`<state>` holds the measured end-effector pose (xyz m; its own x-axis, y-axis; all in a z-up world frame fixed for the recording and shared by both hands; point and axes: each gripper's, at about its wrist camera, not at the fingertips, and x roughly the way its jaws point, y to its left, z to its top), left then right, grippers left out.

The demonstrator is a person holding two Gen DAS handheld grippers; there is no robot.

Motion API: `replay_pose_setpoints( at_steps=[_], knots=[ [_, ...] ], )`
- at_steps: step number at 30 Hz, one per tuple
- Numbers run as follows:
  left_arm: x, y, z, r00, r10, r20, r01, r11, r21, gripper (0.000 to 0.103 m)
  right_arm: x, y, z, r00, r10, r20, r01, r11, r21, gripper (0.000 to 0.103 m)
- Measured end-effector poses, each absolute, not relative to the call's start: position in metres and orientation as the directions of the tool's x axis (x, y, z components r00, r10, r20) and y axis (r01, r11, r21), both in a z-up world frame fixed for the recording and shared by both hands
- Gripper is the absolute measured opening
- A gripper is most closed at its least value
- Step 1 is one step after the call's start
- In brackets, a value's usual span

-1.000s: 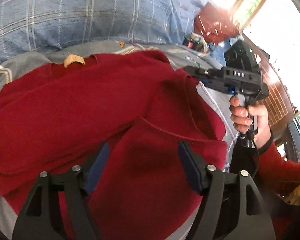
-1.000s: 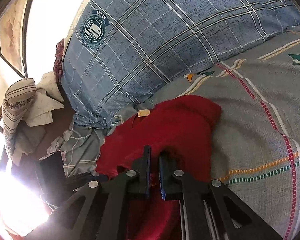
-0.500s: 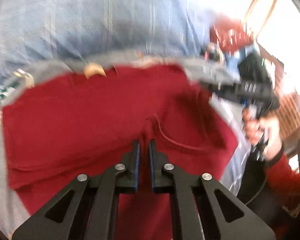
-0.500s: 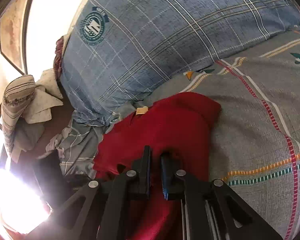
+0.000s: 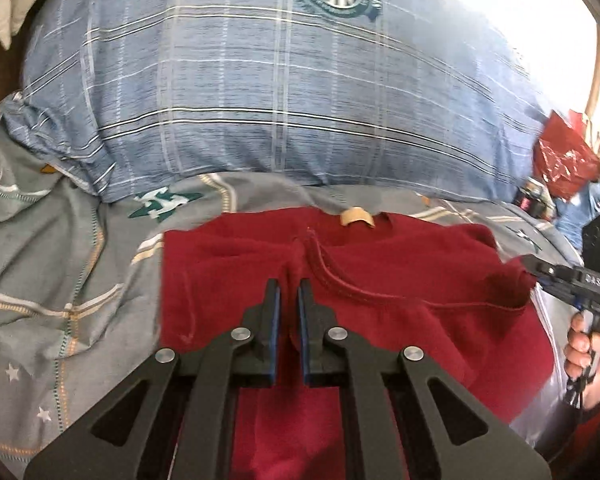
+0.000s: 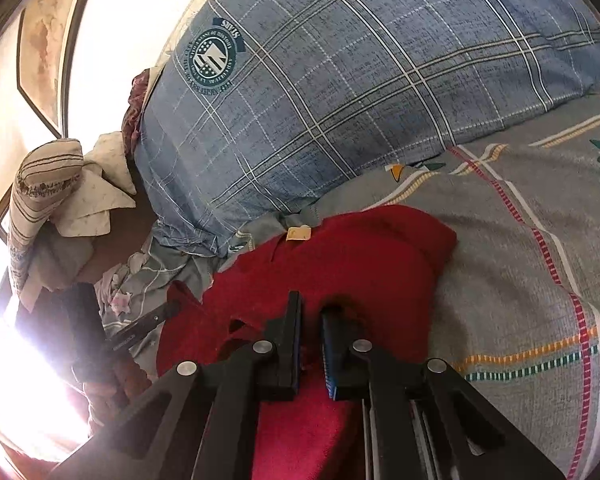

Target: Fold small clothes

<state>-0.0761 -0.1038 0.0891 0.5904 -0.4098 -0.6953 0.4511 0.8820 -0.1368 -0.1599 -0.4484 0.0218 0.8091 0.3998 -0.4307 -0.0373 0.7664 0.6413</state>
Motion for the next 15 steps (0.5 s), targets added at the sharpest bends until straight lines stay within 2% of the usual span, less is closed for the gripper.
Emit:
replay_pose_setpoints(
  at_steps=[9,15],
  knots=[
    [-0.068,-0.091,0.096,0.634,-0.388,-0.669,0.399,0.905,-0.147,0.006,-0.162,-0.447,0.028,0.836,0.368,-0.406,-0.036,0.777,0.628,0.01],
    [-0.061,-0.074,0.107,0.681,-0.382,-0.625,0.344,0.92,-0.187,0.006,-0.167,-0.432,0.051,0.877,0.302,-0.373,-0.06,0.84,0.54,0.009]
  ],
)
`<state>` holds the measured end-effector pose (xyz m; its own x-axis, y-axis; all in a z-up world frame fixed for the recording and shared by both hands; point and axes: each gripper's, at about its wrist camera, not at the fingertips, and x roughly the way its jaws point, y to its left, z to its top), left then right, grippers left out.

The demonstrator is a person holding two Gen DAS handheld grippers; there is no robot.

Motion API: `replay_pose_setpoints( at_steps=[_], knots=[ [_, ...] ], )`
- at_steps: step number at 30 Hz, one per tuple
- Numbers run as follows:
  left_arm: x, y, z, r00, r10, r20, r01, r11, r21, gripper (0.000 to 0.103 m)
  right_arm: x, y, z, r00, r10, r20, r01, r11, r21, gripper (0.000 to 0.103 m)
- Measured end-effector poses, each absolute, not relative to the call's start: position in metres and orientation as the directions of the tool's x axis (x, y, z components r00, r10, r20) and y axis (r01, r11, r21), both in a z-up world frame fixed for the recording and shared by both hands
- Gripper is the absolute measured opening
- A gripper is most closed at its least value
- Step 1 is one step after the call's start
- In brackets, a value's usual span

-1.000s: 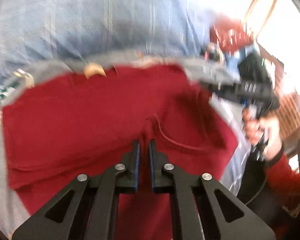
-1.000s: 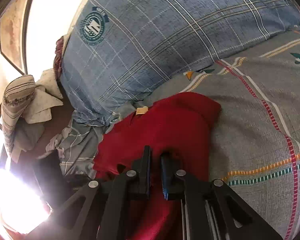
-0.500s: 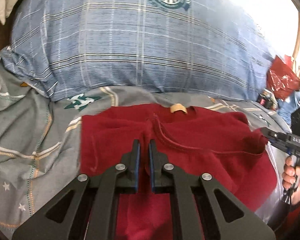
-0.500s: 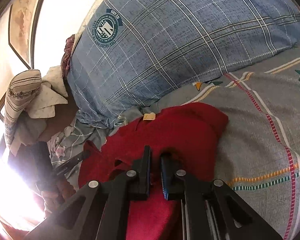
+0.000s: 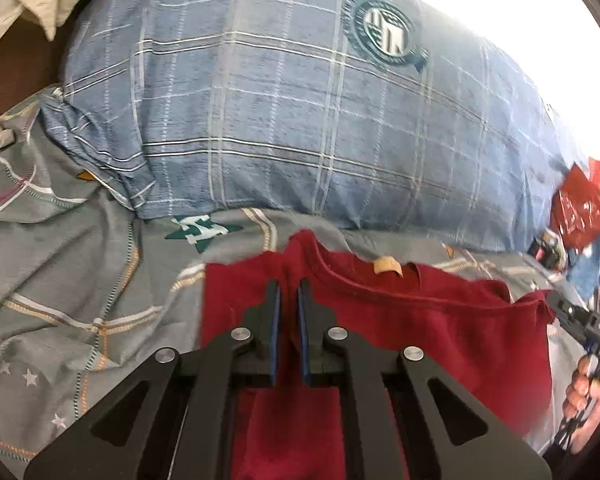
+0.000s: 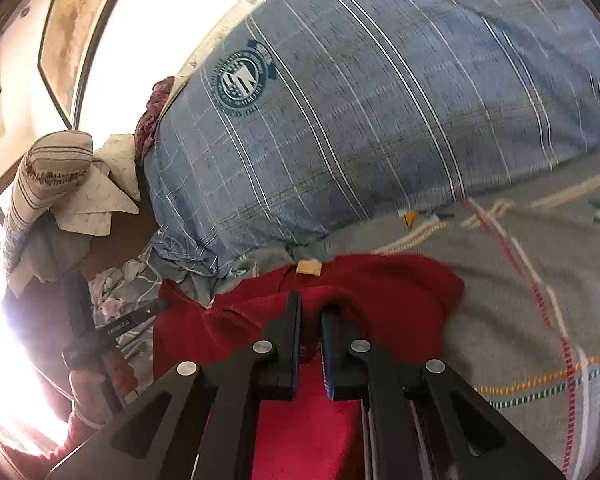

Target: Fold small clothes

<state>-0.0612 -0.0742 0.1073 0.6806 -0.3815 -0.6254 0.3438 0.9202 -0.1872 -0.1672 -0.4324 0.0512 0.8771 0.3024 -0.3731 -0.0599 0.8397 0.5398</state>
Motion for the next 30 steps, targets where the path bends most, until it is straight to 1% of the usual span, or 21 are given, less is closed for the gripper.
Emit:
replay_pose_setpoints(
  at_steps=[6,8,10,13,20,30],
  knots=[
    [-0.058,-0.073,0.11,0.7,-0.371,-0.61,0.314,0.927,-0.204,0.006,-0.165,-0.424,0.06,0.892,0.254,-0.375,-0.045,0.874,0.484,0.008],
    [-0.052,-0.081,0.113,0.709,-0.362,-0.606,0.316,0.93,-0.186,0.006,-0.161,-0.423,0.064,0.895,0.248,-0.371,-0.044,0.876,0.48,0.008],
    [-0.046,-0.088,0.113,0.719,-0.347,-0.603,0.316,0.935,-0.161,0.006,-0.154,-0.422,0.067,0.896,0.219,-0.387,-0.021,0.891,0.454,0.008],
    [-0.038,-0.09,0.106,0.712,-0.336,-0.617,0.308,0.939,-0.155,0.006,-0.147,-0.421,0.07,0.894,0.185,-0.409,0.0,0.911,0.413,0.008],
    [-0.022,-0.094,0.087,0.684,-0.29,-0.669,0.285,0.951,-0.12,0.006,-0.127,-0.42,0.064,0.877,0.155,-0.455,0.03,0.927,0.375,0.007],
    [-0.001,-0.108,0.072,0.682,-0.244,-0.69,0.27,0.96,-0.073,0.006,-0.093,-0.423,0.044,0.85,0.112,-0.514,0.075,0.941,0.329,0.007]
  ],
)
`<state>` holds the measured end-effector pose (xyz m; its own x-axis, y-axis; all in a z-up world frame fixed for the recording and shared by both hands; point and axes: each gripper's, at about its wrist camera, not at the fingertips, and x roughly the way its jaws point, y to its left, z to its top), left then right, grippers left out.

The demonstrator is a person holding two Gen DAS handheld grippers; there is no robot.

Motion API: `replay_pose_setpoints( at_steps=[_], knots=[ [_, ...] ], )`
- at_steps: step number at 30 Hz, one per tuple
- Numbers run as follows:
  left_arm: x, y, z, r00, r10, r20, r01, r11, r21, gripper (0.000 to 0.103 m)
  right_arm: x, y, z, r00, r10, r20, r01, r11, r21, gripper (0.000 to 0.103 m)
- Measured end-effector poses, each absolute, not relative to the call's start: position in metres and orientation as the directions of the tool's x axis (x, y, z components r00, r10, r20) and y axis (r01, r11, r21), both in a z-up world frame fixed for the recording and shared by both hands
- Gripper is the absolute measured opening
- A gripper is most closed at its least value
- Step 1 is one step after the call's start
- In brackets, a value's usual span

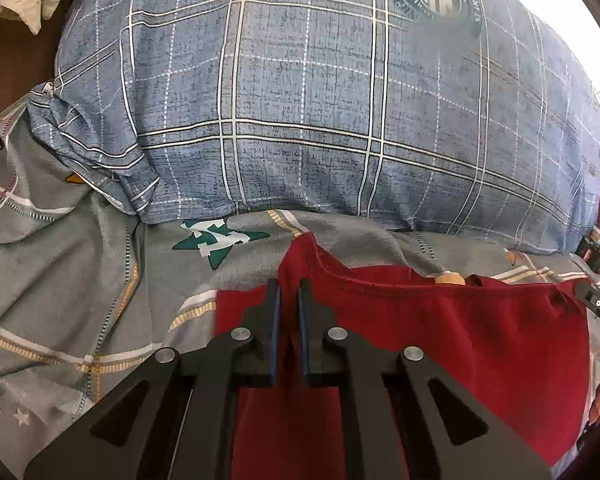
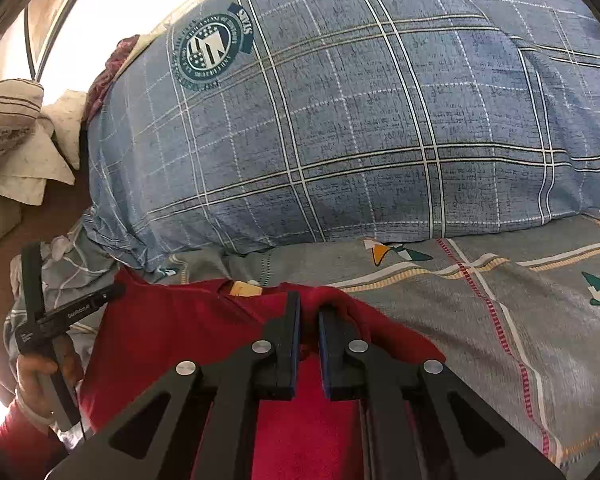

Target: Fold small clothes

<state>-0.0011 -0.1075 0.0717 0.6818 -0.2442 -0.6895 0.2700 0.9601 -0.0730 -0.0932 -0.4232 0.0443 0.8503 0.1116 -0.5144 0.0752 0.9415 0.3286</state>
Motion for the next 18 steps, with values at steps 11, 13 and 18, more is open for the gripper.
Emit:
replay_pose_setpoints(
  at_steps=[11,13,18],
  knots=[
    [0.015,-0.112,0.053,0.652,-0.227,-0.724,0.265,0.962,-0.064,0.006,-0.075,-0.435,0.028,0.832,0.127,-0.539,0.095,0.926,0.365,0.007],
    [0.018,-0.113,0.049,0.644,-0.225,-0.731,0.263,0.963,-0.065,0.006,-0.073,-0.437,0.026,0.827,0.133,-0.547,0.099,0.922,0.375,0.007],
    [0.024,-0.115,0.04,0.634,-0.214,-0.743,0.257,0.965,-0.059,0.006,-0.069,-0.442,0.019,0.812,0.142,-0.566,0.113,0.913,0.392,0.007]
  ],
)
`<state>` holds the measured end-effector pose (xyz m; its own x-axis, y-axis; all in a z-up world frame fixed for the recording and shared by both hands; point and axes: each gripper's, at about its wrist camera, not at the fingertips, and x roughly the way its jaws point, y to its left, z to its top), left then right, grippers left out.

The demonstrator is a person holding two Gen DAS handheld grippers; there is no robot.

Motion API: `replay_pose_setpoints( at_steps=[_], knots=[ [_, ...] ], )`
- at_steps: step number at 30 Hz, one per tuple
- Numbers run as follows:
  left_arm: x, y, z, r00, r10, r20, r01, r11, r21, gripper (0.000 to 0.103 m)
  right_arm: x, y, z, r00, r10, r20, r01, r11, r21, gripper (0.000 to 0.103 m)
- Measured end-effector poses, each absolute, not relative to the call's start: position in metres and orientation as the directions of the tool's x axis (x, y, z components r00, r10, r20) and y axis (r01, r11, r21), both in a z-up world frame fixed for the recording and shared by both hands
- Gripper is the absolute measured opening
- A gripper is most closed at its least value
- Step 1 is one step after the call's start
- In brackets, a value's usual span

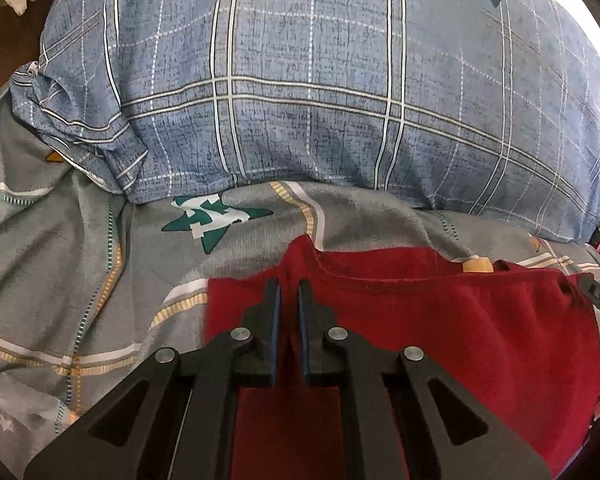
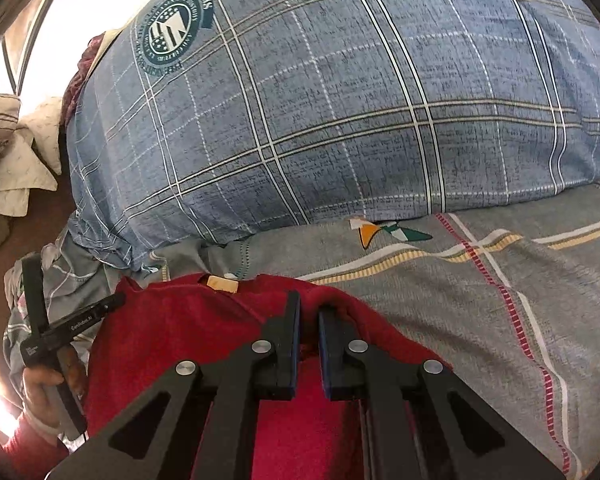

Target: Fold small clothes

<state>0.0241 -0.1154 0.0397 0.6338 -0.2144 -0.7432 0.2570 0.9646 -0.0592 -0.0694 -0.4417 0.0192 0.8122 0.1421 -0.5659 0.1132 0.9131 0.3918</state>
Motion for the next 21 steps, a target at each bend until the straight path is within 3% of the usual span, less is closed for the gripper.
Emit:
replay_pose_setpoints(
  at_steps=[10,12,14,16,20,21],
  knots=[
    [0.031,-0.116,0.03,0.617,-0.21,-0.758,0.25,0.966,-0.064,0.012,-0.063,-0.46,0.011,0.794,0.212,-0.57,0.135,0.852,0.505,0.011],
    [0.032,-0.113,0.03,0.616,-0.217,-0.757,0.245,0.966,-0.077,0.026,-0.067,-0.461,0.017,0.802,0.21,-0.559,0.134,0.849,0.511,0.013],
    [0.033,-0.11,0.033,0.616,-0.216,-0.757,0.235,0.968,-0.086,0.032,-0.069,-0.46,0.023,0.81,0.205,-0.549,0.129,0.851,0.508,0.016],
    [0.033,-0.106,0.036,0.619,-0.219,-0.754,0.227,0.969,-0.095,0.036,-0.07,-0.458,0.026,0.808,0.198,-0.555,0.131,0.858,0.496,0.024],
    [0.031,-0.102,0.042,0.633,-0.216,-0.744,0.212,0.972,-0.102,0.041,-0.077,-0.466,0.03,0.806,0.098,-0.584,0.224,0.863,0.454,0.067],
    [0.03,-0.101,0.043,0.636,-0.212,-0.742,0.208,0.973,-0.1,0.042,-0.081,-0.472,0.033,0.809,0.06,-0.584,0.255,0.86,0.441,0.067]
  ],
)
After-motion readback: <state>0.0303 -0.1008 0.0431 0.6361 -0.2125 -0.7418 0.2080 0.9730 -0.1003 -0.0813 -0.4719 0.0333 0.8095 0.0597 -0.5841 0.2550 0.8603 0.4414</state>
